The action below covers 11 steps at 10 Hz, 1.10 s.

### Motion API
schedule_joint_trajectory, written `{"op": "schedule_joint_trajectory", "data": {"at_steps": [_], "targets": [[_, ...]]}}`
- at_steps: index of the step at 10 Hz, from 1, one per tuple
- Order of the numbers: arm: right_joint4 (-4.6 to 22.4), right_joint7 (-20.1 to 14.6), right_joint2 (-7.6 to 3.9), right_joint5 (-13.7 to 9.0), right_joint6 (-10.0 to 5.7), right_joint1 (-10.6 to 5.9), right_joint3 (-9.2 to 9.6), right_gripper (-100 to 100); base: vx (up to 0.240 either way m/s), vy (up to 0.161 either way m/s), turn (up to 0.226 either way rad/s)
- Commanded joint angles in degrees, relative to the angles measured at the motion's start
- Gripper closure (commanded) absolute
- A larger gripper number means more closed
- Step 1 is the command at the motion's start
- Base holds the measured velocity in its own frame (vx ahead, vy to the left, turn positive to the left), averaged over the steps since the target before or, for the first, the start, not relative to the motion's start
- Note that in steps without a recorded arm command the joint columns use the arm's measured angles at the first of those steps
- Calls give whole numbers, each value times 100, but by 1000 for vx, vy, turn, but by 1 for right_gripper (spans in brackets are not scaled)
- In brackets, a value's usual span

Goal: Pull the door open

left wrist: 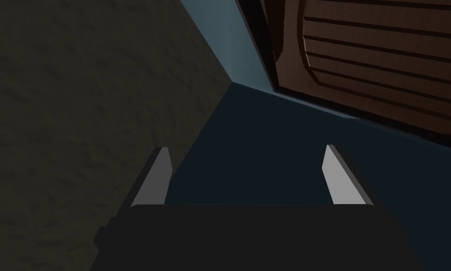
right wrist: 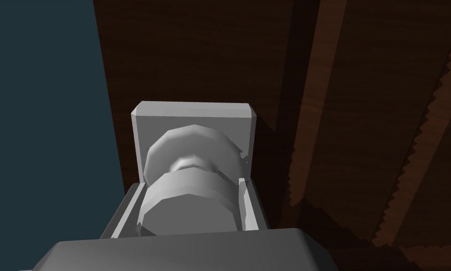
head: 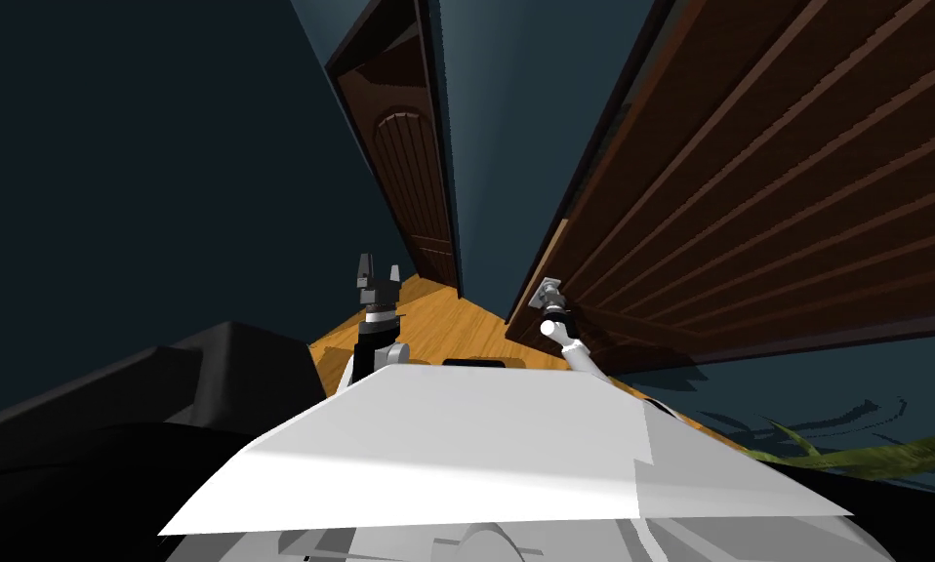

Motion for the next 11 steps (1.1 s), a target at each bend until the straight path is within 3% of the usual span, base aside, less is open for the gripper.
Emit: {"op": "schedule_joint_trajectory", "data": {"at_steps": [1, 7, 8, 9, 11], "targets": [[-63, -113, -45, -4, 11, 68, 121, 100, -238, -77, 163], [-390, -540, -311, -45, 48, 296, 525, 100, -248, -60, 142], [-336, -498, -297, -39, 44, 279, 491, 100, -105, -13, 36], [-393, -608, -370, -31, 39, 341, 620, 100, -146, -36, 95], [-443, -681, -433, -26, 24, 373, 701, 100, -213, -58, 107]]}}
